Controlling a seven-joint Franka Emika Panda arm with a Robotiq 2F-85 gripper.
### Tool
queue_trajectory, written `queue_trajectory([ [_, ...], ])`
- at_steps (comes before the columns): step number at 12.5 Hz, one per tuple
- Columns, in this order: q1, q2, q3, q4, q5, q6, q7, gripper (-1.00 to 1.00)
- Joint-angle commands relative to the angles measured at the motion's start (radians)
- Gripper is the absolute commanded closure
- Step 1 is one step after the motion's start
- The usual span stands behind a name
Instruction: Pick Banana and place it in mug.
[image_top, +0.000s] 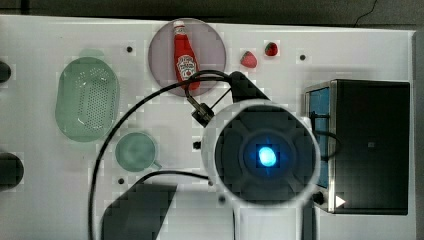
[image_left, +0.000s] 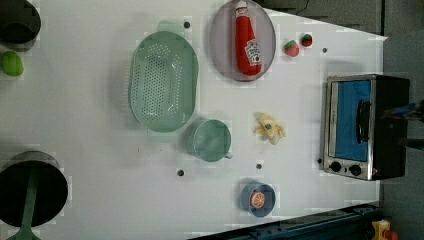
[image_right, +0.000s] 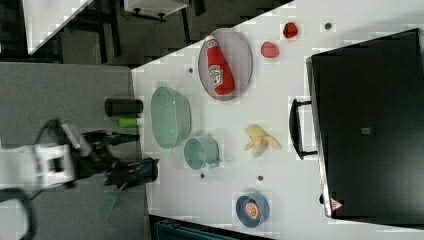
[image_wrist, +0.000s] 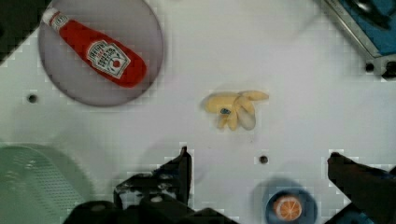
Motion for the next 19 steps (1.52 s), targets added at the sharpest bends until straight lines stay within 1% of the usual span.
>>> queue_trajectory([
  [1, -0.021, 0.119, -0.006, -0.105, -0.009, 0.086, -0.229, -1.0],
  [6, -0.021, 0.242, 0.002, -0.245, -0.009, 0.279, -0.584, -1.0],
  [9, -0.024, 0.317, 0.001, -0.318, -0.009, 0.467, -0.745, -1.0],
  [12, -0.024, 0.397, 0.0, -0.37, -0.009, 0.639, -0.877, -1.0],
  [14, -0.024, 0.458, -0.001, -0.387, -0.009, 0.72, -0.994, -1.0],
  [15, -0.024, 0.491, -0.002, -0.391, -0.009, 0.757, -1.023, -1.0],
  [19, -0.024, 0.594, -0.011, -0.395, -0.009, 0.852, -1.03, -1.0],
])
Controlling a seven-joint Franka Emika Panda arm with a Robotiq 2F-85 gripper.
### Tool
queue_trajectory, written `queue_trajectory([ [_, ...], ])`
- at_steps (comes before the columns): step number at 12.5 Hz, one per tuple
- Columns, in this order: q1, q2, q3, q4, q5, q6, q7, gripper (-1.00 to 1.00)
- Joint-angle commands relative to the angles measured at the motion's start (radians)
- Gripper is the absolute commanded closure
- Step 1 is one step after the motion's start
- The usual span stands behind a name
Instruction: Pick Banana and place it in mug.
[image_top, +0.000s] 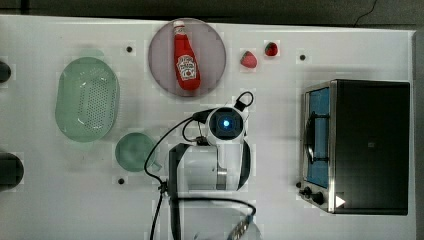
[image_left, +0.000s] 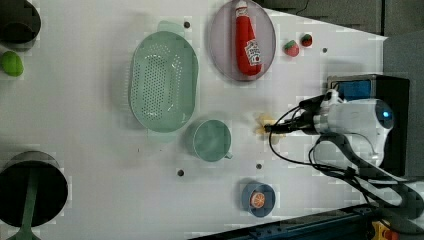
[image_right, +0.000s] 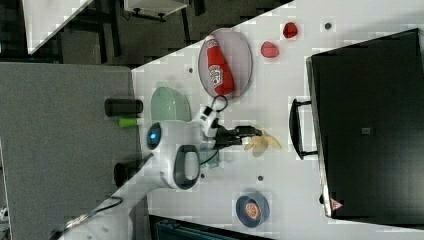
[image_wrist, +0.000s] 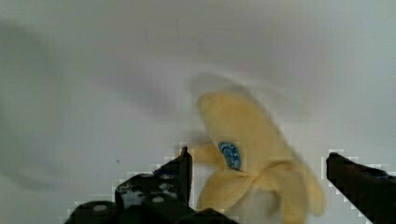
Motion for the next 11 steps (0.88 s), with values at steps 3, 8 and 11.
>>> queue_trajectory([
  [3, -0.007, 0.037, -0.02, -0.031, 0.015, 0.095, -0.07, -1.0],
  [8, -0.007, 0.033, -0.021, -0.025, 0.016, 0.097, -0.069, 0.04],
  [11, -0.008, -0.012, -0.024, -0.025, 0.016, 0.082, -0.069, 0.37],
])
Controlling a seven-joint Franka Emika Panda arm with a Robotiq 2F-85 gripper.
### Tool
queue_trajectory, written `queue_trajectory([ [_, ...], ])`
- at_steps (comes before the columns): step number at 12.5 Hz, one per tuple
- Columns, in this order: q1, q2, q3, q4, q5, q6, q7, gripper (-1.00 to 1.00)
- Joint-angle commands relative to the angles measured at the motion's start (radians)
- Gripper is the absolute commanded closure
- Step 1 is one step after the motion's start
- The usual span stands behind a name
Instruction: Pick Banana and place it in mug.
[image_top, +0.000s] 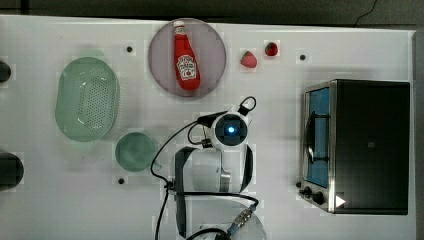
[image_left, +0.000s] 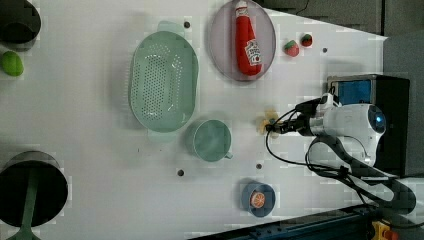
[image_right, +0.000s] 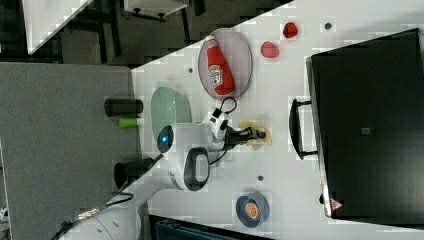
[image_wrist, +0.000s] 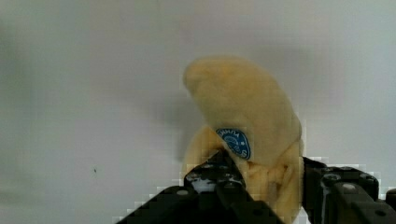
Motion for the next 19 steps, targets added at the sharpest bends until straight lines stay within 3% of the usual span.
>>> queue_trajectory([
  [1, 0.003, -0.076, -0.021, -0.01, 0.007, -0.029, -0.047, 0.37],
  [8, 0.006, -0.466, -0.035, 0.064, 0.007, -0.478, -0.03, 0.37],
  [12, 0.021, -0.595, 0.021, 0.161, 0.007, -0.751, 0.129, 0.37],
  [19, 0.062, -0.619, 0.216, 0.178, 0.052, -0.778, 0.436, 0.37],
])
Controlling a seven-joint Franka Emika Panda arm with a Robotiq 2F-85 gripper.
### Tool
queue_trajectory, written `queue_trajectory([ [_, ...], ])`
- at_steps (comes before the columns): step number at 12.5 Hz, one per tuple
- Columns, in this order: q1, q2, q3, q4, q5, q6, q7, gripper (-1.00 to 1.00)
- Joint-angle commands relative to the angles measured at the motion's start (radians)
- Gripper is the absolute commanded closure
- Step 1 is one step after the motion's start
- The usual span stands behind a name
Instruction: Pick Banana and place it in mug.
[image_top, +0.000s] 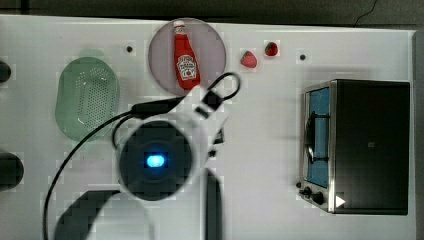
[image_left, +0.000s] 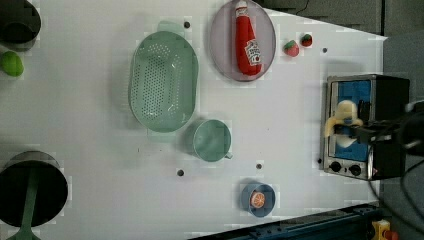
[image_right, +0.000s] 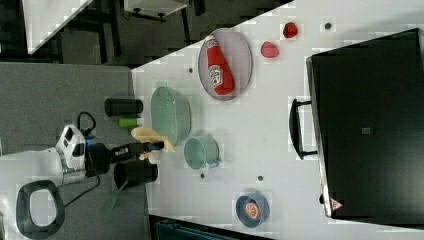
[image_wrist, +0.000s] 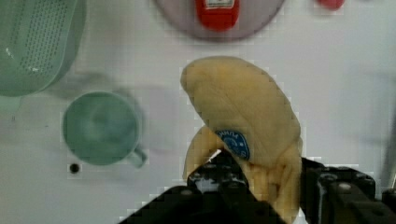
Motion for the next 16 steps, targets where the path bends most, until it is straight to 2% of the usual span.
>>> queue_trajectory([
  [1, 0.034, 0.042, 0.082, -0.027, 0.045, -0.035, 0.249, 0.37],
  [4, 0.041, 0.097, 0.168, -0.037, 0.048, -0.002, 0.395, 0.37],
  [8, 0.042, 0.199, 0.237, -0.066, 0.048, 0.153, 0.44, 0.37],
  [13, 0.043, 0.322, 0.264, -0.176, 0.048, 0.45, 0.472, 0.37],
  [16, 0.043, 0.39, 0.267, -0.179, 0.049, 0.505, 0.478, 0.37],
])
